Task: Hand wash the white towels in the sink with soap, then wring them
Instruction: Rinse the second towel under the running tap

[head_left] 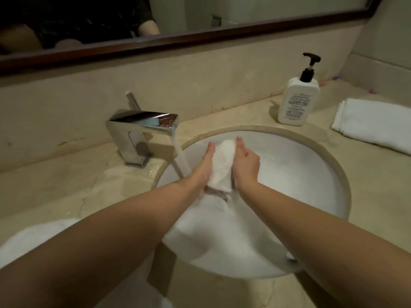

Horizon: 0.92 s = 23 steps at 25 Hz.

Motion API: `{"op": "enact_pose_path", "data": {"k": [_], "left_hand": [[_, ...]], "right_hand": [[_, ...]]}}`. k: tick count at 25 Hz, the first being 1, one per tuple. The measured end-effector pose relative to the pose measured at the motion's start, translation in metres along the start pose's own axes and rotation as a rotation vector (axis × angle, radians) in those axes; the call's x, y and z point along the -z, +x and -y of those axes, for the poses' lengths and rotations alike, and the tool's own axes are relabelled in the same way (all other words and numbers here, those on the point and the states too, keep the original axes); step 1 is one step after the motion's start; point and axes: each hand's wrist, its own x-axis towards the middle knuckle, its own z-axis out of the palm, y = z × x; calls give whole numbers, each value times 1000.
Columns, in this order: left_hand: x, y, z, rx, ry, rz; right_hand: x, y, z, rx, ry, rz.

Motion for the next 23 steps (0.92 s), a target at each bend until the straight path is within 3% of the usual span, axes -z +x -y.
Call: {"op": "enact_pose_path", "data": {"k": [2,5,10,13,16,20,23], "left_hand": [[6,-9,-3,-31,-15,71],[11,-8,-3,-100,8,-159],[27,-11,-20,-320,241,-500],[29,2,-26,-500,259,-442],[20,7,-22,-632,443,-242],[22,12,-8,-505,456,-249],[20,9,16,-434,683,-459]], "right_hand": [[0,-3,1,-47,86,61],[-1,-8,6,-47,130,154],[5,-17,18,140,46,269],[11,-14,18,50,7,264],[12,-14,0,-37,-221,249],[11,-9,-22,12,-315,289],[8,-10,-24,106,-408,349]]}}
